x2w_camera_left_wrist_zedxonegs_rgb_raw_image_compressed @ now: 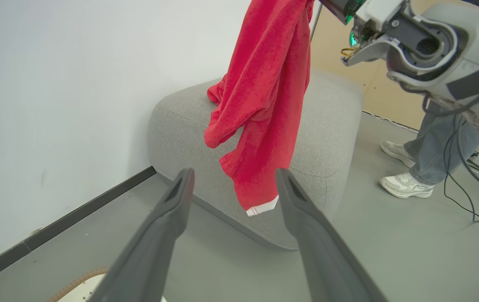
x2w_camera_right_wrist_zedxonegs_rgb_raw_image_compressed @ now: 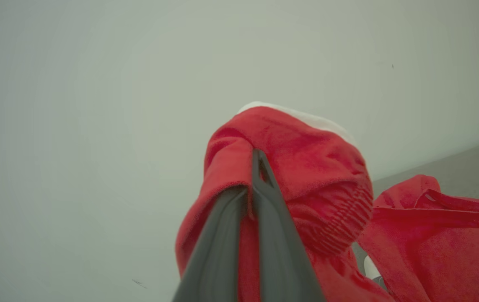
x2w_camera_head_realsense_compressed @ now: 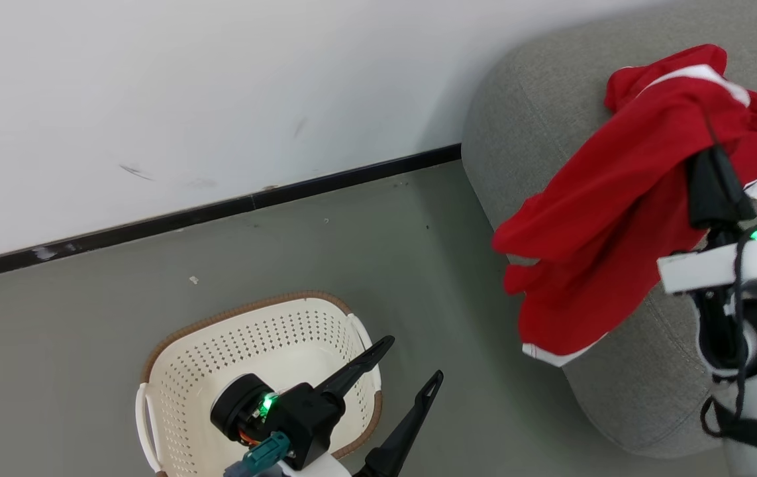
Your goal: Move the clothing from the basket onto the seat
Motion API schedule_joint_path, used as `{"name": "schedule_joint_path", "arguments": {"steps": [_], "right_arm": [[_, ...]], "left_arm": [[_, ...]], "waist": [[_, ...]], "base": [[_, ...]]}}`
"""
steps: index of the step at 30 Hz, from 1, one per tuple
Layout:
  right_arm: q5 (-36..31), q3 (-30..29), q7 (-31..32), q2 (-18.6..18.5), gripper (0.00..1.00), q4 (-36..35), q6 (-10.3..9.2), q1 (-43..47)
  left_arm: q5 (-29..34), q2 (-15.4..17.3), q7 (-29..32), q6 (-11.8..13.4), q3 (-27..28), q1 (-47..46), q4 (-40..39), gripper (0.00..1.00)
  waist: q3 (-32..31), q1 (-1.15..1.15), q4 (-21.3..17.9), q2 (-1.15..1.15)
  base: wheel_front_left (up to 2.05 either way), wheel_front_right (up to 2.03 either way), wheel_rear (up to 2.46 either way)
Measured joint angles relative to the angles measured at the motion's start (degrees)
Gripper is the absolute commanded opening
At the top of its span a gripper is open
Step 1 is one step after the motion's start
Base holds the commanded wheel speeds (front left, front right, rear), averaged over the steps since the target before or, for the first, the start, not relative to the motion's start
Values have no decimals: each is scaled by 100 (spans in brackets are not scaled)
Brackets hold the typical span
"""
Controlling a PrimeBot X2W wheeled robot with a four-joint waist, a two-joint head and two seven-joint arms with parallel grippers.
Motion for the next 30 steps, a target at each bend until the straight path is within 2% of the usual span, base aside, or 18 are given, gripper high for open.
{"name": "schedule_joint_path", "arguments": {"steps": [5, 14, 24, 30], "right_arm": [[253, -600, 274, -70, 0, 174, 0, -852], [378, -1648, 827, -446, 0, 818, -1, -2502], [155, -2806, 1125, -732, 0, 1674, -1, -3751], [-253, -3392, 1144, -959, 0, 2064, -1, -4501]], "left_arm": [[2, 13, 0, 65, 26, 1, -64, 100], [40, 97, 5, 172, 100, 4, -192, 100], [96, 142, 137, 174, 79, 4, -342, 100], [102, 178, 170, 167, 77, -4, -439, 100]], "waist": [[165, 0, 93, 0], [488, 0, 357, 0], [870, 0, 641, 0], [1174, 0, 858, 0]], "base": [[0, 0, 0], [0, 0, 0], [0, 0, 0], [0, 0, 0]]}}
